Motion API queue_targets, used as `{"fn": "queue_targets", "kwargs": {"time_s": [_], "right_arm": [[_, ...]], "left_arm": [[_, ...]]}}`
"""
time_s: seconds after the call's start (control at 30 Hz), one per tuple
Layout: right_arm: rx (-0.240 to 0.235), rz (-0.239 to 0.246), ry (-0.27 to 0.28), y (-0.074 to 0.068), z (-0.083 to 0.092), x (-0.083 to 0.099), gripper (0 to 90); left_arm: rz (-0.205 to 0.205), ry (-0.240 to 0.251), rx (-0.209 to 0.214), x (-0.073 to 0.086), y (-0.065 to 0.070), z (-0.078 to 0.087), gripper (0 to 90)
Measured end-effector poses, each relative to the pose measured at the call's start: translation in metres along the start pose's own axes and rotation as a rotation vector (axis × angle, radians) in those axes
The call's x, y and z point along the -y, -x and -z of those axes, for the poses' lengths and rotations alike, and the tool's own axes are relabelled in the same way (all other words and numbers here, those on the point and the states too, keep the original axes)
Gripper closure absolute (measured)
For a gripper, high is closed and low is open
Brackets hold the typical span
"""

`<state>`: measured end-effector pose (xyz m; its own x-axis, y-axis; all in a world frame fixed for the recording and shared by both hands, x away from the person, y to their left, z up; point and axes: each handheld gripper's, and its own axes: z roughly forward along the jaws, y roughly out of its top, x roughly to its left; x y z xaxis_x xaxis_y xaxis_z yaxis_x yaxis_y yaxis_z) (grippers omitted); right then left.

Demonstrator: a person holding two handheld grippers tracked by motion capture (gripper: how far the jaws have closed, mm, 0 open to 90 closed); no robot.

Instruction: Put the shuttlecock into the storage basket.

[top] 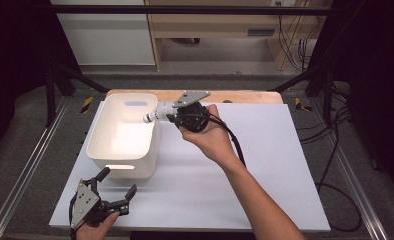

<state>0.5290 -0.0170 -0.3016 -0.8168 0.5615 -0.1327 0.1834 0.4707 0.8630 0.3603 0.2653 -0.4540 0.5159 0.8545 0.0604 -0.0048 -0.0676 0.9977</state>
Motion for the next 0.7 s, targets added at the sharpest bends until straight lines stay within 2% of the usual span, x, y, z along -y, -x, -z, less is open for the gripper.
{"fn": "queue_targets", "kwargs": {"time_s": [0.2, 0.7], "right_arm": [[-0.006, 0.000, 0.001, -0.004, -0.009, -0.008, 89.2], [-0.030, 0.044, -0.023, -0.015, -0.033, -0.026, 89.2]], "left_arm": [[0.000, 0.000, 0.002, 0.000, 0.000, 0.000, 0.8], [0.003, 0.006, 0.001, -0.001, 0.000, 0.001, 0.8]]}}
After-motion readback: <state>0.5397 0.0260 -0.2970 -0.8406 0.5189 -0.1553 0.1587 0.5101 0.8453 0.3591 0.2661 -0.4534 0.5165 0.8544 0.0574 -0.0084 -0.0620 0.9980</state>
